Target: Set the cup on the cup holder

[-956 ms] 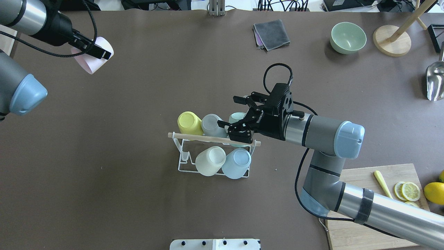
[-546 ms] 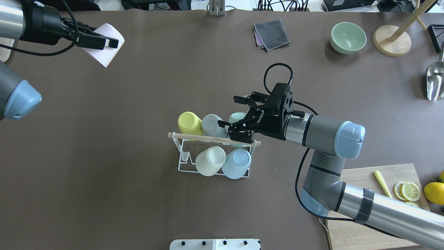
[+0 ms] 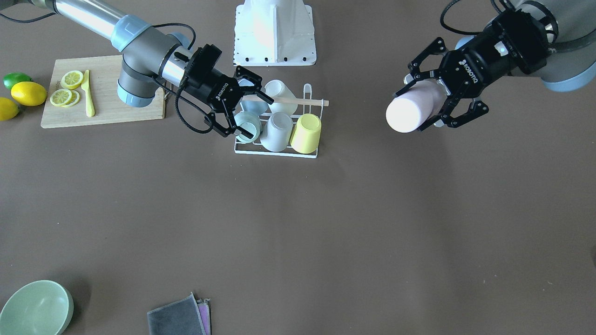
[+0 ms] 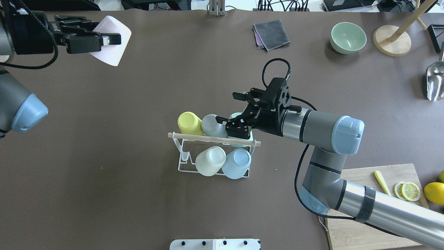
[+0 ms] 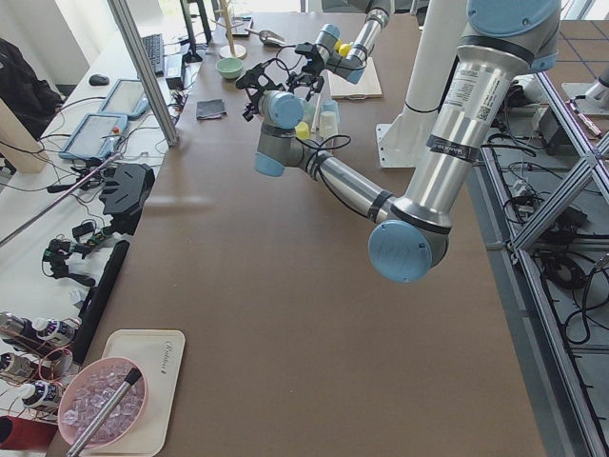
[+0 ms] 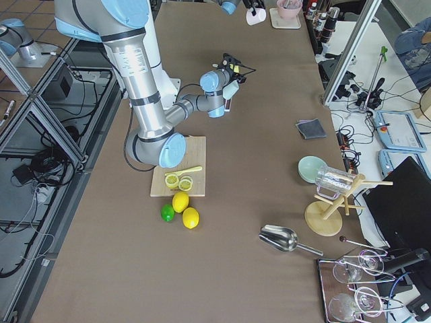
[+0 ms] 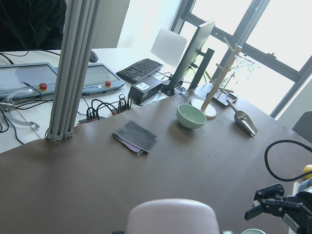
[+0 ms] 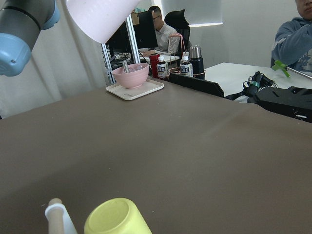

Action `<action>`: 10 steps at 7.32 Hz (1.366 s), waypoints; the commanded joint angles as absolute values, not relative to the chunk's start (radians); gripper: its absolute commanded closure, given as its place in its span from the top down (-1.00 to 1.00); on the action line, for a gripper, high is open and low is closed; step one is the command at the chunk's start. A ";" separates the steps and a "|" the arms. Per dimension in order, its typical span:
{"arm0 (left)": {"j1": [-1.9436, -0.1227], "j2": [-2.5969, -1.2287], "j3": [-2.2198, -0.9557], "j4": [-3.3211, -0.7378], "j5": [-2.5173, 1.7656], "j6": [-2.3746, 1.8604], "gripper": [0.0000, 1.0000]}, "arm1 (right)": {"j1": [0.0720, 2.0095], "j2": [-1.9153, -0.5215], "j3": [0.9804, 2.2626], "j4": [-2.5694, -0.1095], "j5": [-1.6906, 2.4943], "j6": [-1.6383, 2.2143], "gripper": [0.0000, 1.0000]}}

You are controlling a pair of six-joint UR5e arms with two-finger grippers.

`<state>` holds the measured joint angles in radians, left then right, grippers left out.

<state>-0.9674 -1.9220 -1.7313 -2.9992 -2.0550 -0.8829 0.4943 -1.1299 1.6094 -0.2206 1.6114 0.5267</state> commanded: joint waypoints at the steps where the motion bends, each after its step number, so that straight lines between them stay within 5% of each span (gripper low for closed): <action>1: -0.785 -1.905 -1.768 -3.123 -1.765 -0.847 -1.00 | 0.544 -1.127 1.782 -0.543 1.713 0.529 1.00; 6: -0.305 -1.773 -1.832 -3.307 -1.139 -0.308 -1.00 | 0.646 -1.144 1.911 -1.055 1.928 0.491 1.00; 10: -0.094 -1.859 -1.724 -3.323 -0.900 -0.129 -1.00 | 1.021 -1.239 1.922 -1.353 2.174 0.489 1.00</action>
